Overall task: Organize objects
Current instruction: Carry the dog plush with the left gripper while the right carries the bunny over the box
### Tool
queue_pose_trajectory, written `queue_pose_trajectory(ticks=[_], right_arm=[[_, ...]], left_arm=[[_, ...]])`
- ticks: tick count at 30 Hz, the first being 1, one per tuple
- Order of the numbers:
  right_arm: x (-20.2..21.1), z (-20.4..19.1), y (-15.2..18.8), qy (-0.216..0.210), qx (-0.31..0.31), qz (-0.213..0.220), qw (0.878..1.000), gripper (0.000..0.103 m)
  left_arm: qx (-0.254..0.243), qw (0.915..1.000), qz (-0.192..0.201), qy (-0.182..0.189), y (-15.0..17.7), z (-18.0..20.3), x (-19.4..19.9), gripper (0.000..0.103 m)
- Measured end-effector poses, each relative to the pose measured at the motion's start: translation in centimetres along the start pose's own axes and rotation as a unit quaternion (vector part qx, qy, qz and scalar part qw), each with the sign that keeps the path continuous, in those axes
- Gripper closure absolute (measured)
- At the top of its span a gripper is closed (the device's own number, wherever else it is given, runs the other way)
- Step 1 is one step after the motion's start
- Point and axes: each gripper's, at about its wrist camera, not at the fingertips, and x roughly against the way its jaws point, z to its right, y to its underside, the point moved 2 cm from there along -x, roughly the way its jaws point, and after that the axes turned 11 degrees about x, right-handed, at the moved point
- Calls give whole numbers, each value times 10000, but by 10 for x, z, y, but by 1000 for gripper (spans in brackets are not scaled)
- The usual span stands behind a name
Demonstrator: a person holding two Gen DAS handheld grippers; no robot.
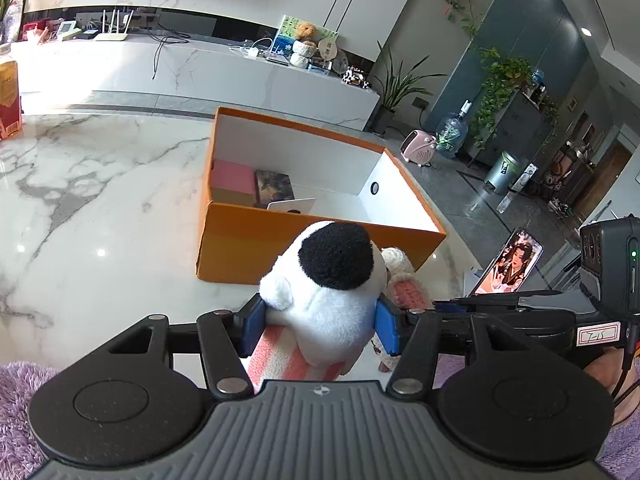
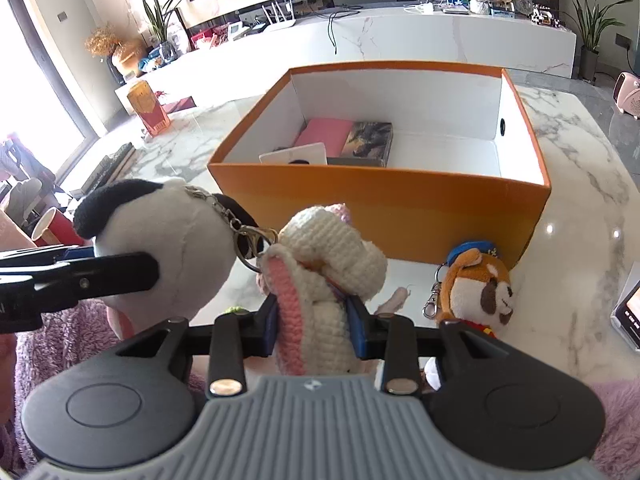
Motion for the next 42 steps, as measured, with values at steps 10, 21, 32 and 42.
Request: queue_pose_trajectory(ticks=[10, 21, 32, 42], right_arm=[[52, 5, -32, 341, 354, 644, 9967, 67], [57, 60, -100, 713, 268, 973, 9923, 67], [-24, 136, -154, 680, -240, -49, 9974, 67], [-90, 155, -161, 1142, 18, -480, 9923, 67]], left_arm=[[-272, 9993, 218, 125, -40, 38, 6, 38], [-549, 9973, 433, 206, -107, 68, -33, 38], [365, 9977, -544, -176, -151, 44, -164, 38], [1452, 9804, -1281, -350, -154, 13, -245, 39]])
